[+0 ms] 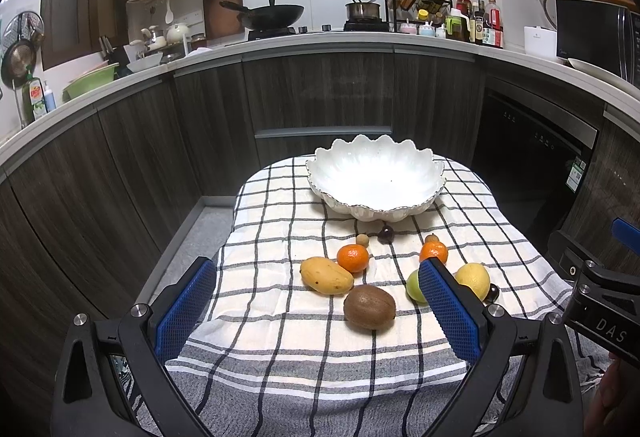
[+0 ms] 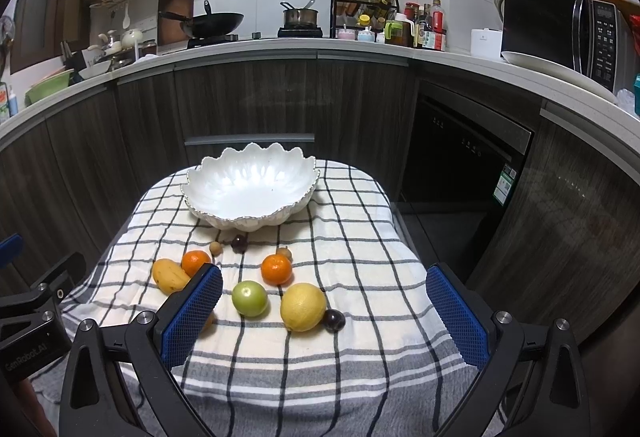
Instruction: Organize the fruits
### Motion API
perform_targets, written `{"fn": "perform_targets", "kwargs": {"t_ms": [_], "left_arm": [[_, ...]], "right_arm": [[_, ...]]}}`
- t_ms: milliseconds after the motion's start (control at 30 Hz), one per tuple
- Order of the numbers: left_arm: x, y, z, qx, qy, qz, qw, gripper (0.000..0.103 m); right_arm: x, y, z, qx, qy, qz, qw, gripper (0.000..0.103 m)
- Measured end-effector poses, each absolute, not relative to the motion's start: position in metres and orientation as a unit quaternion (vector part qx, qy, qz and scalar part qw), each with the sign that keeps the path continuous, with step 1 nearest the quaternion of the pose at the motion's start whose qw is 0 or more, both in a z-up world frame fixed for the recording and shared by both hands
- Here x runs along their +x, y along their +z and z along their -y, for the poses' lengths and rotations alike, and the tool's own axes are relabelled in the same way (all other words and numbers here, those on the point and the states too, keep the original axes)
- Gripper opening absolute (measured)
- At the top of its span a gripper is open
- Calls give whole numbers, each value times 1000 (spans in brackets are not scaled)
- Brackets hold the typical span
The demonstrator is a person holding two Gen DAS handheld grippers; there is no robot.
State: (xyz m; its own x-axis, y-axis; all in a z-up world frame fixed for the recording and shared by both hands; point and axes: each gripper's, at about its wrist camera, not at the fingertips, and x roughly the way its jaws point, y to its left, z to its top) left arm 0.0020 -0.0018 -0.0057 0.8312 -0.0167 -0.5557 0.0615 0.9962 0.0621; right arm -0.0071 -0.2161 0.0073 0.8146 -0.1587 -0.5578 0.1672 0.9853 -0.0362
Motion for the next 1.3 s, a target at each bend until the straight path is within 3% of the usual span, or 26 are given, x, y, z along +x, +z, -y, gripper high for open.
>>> {"fn": "perform_targets", "kwargs": {"t_ms": [667, 1300], "left_arm": [[7, -16, 1, 41, -24, -300, 953, 103], [43, -56, 18, 65, -64, -361, 928, 103]], "right_arm": [[-1, -1, 216, 6, -85, -298, 951, 103], [33, -33, 224, -1, -101, -344, 934, 103]]}}
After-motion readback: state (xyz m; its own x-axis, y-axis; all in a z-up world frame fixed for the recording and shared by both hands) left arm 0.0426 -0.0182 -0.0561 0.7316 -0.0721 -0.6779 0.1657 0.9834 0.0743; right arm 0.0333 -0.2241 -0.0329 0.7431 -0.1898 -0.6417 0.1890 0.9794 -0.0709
